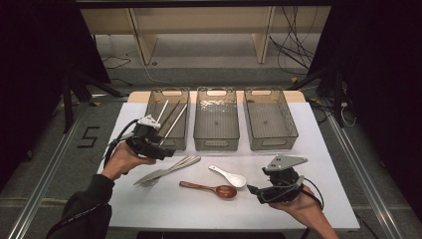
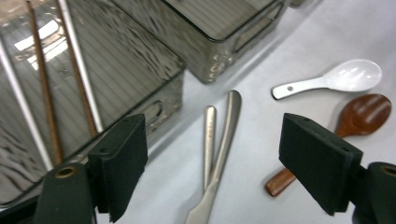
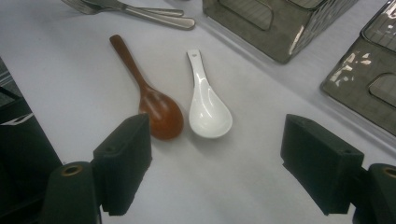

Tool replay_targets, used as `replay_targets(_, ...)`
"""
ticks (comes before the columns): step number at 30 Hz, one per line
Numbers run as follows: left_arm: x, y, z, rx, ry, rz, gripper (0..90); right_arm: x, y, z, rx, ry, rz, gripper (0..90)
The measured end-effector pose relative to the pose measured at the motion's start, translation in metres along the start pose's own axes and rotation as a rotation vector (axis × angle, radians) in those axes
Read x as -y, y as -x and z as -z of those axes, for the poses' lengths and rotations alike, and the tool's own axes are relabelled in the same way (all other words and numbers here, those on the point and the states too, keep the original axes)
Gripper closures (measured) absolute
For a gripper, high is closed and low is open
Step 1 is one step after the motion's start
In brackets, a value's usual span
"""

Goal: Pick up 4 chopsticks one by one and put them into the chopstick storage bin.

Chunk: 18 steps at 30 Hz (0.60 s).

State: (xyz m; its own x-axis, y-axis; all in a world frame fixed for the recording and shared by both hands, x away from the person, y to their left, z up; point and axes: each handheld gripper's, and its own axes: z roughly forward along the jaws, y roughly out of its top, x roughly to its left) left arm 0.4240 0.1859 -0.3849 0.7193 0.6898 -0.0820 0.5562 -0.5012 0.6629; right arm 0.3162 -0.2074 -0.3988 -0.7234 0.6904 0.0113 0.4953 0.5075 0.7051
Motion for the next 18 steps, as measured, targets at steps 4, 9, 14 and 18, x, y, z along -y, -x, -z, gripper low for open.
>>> replay_targets(4, 0.003, 0.007, -0.001, 0.009, -0.001, -0.017, 22.2, 0.000, 0.000, -0.001, -0.001, -0.002, 0.001, 25.5)
replay_targets(9, 0.007, 0.017, -0.001, 0.036, 0.006, -0.032, 20.7, 0.000, -0.001, -0.002, -0.005, -0.005, 0.008, 25.5)
replay_targets(14, 0.008, 0.028, -0.006, 0.059, -0.001, -0.061, 19.4, 0.000, -0.001, -0.003, -0.004, -0.007, 0.006, 25.5)
replay_targets(18, 0.008, 0.035, -0.010, 0.075, -0.013, -0.081, 19.0, 0.001, -0.001, -0.002, -0.004, -0.008, 0.002, 25.5)
